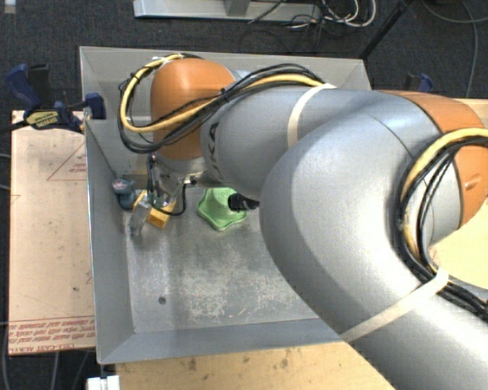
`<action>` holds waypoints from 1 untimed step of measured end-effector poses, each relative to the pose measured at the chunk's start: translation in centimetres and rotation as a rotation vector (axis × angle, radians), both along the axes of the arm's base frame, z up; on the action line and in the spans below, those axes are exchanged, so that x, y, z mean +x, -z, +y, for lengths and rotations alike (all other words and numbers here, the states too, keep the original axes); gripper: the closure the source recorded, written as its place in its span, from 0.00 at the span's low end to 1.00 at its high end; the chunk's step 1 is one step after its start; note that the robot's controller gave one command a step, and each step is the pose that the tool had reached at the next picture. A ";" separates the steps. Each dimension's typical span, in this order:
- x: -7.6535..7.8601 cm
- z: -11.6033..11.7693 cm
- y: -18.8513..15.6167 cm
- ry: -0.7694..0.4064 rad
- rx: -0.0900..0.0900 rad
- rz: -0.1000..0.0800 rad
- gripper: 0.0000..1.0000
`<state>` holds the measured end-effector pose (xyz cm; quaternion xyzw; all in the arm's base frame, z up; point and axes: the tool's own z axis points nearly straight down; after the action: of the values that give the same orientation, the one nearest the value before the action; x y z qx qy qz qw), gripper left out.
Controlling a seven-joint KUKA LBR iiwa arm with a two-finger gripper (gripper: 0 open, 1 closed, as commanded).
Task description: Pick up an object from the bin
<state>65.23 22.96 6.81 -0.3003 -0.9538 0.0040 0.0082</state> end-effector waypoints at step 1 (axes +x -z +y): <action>0.4 -0.1 -0.2 -0.002 0.002 -0.019 1.00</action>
Offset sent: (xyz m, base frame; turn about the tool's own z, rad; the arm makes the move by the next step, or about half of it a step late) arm 0.0000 0.0000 0.0000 0.0000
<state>65.59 22.88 6.96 -0.2996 -0.9541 0.0001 -0.0003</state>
